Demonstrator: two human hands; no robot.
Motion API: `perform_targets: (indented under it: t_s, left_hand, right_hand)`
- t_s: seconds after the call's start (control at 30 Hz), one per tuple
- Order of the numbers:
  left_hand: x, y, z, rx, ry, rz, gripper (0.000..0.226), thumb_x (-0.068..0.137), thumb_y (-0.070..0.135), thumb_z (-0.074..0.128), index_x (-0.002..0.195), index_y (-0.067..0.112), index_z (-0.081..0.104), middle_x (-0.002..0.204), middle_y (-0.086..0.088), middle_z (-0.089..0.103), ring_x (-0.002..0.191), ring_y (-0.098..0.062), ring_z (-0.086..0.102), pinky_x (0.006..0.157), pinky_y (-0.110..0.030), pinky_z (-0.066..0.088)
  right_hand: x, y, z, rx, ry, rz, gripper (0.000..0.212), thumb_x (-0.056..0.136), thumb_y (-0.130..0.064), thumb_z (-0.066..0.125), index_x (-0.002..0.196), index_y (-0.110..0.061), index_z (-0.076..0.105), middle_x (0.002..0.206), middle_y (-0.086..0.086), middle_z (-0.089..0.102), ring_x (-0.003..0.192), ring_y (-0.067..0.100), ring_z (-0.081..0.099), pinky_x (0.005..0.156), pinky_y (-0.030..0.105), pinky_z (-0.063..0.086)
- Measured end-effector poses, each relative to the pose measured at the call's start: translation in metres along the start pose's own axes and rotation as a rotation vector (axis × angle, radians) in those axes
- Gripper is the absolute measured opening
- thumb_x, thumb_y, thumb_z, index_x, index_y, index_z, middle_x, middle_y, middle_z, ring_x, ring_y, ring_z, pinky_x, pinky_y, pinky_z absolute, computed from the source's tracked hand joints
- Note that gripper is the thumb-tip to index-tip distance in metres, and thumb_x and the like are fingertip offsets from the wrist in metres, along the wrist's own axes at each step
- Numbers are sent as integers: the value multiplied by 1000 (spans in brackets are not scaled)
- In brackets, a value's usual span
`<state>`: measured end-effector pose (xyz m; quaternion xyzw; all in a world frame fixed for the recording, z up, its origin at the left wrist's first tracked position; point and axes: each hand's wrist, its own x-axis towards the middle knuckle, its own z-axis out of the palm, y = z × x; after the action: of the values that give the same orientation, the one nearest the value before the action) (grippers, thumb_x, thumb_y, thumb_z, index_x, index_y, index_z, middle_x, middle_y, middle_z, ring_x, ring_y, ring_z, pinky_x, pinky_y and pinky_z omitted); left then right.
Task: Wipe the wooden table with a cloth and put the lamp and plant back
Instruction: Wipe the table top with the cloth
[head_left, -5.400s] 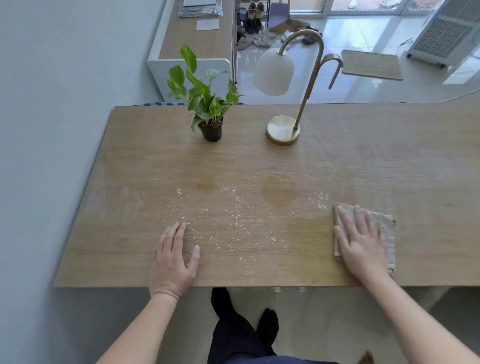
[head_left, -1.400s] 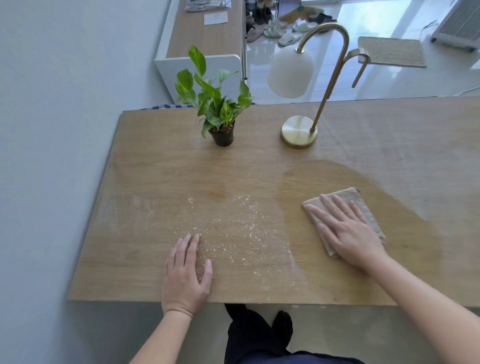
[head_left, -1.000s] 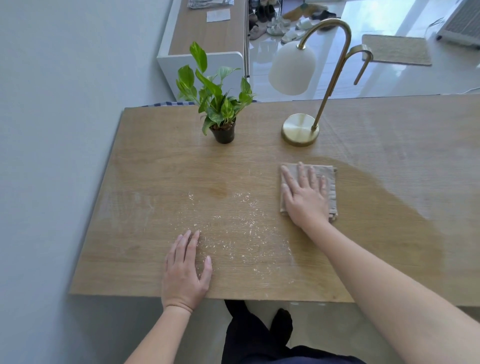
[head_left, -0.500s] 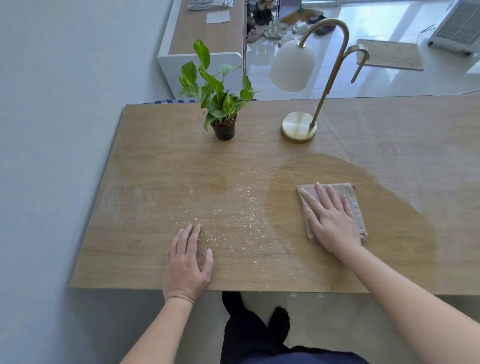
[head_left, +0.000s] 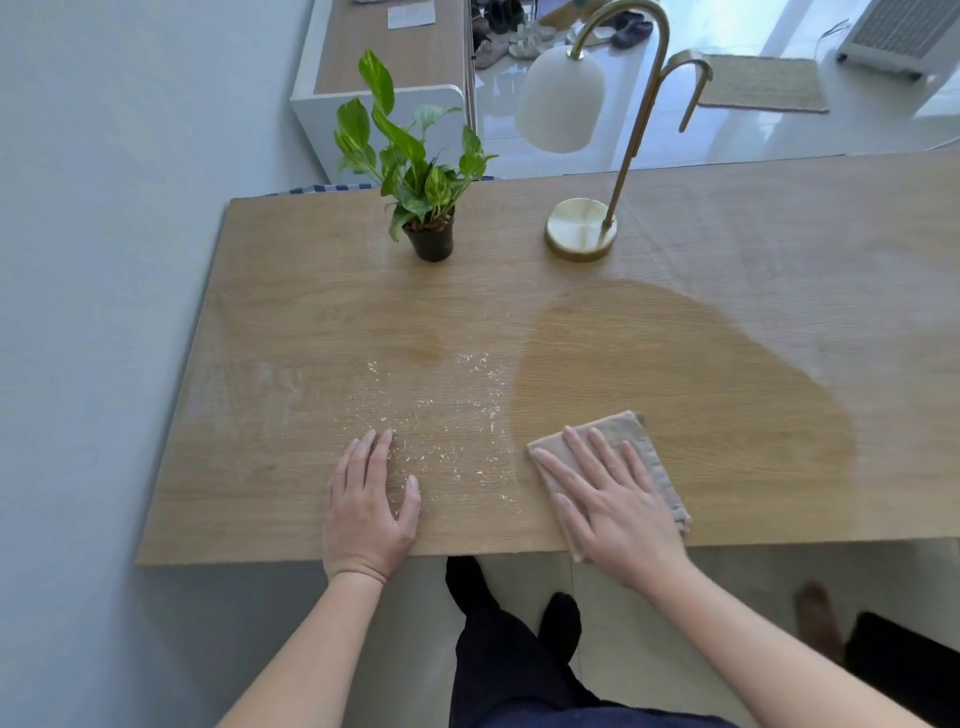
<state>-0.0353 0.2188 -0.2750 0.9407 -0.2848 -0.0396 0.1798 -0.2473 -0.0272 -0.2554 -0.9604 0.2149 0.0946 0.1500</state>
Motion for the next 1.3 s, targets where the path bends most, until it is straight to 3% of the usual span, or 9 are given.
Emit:
perform_targets:
  t_s: [0.17,0.33,0.47,0.57,0.63,0.8,0.97,1.2,1.3]
  left_hand:
    - [1,1,2,-10,13,1,67,101,50,44,160,18,47,165,-5,46,156,-28,36,127,-52,33]
    - [-2,1,3,-12,14,-3,67,100,49,45,160,18,48,165,-5,46,156,-29,36,128,-51,32]
    - [-1,3,3,-10,1,-15,68,101,51,44,160,18,47,166,-3,45,157,-27,35,128,-51,33]
    - [-1,3,2,-11,0,-11,68,101,51,44,161,19,46,167,-2,44,158,-25,33,128,-51,32]
    - [-2,1,2,-11,-4,-11,68,102,52,43,162,19,45,168,-1,42,159,-24,32,129,-50,32]
    - [-1,0,3,-14,5,-10,68,102,51,44,162,19,45,168,-1,43,159,-24,33,127,-51,34]
    - [0,0,4,-20,-13,-9,68,102,51,45,162,19,45,169,-1,42,159,-24,31,128,-51,34]
    - [4,-13,-5,-52,-71,13,68,105,53,41,165,21,38,169,1,41,159,-21,33,128,-50,33]
    - [16,-40,-15,-47,-68,-10,69,105,54,40,167,21,35,170,1,38,160,-21,31,129,-48,31]
  right_hand:
    - [11,60,-26,-7,26,157,54,110,-62,12,161,-62,-6,177,-14,-8,162,10,-17,133,45,-6]
    - [62,8,-16,84,90,511,58,108,-62,1,163,-53,-14,176,-4,-20,162,20,-20,131,52,-10]
    - [47,-29,-5,83,50,262,55,111,-61,4,160,-57,-19,174,-7,-25,160,19,-28,132,49,-12]
    - [11,-3,-6,21,-5,19,53,112,-61,8,159,-61,-16,174,-14,-20,160,11,-27,133,47,-9]
    - [-4,30,-11,-27,-6,-8,53,111,-61,8,160,-62,-14,175,-16,-16,160,8,-25,133,46,-6]
    - [28,84,-41,-2,36,182,53,108,-64,6,159,-65,-7,177,-16,-6,162,8,-16,133,44,-4]
    - [102,40,-37,87,102,515,58,107,-61,4,164,-55,-6,179,-6,-9,164,20,-13,132,50,-8]
    - [76,9,-29,-14,-19,-20,53,110,-63,5,159,-62,-15,175,-15,-17,161,13,-22,133,46,-7]
    - [77,43,-46,-54,-37,-59,53,109,-65,5,159,-64,-11,175,-19,-12,161,8,-19,134,44,-5]
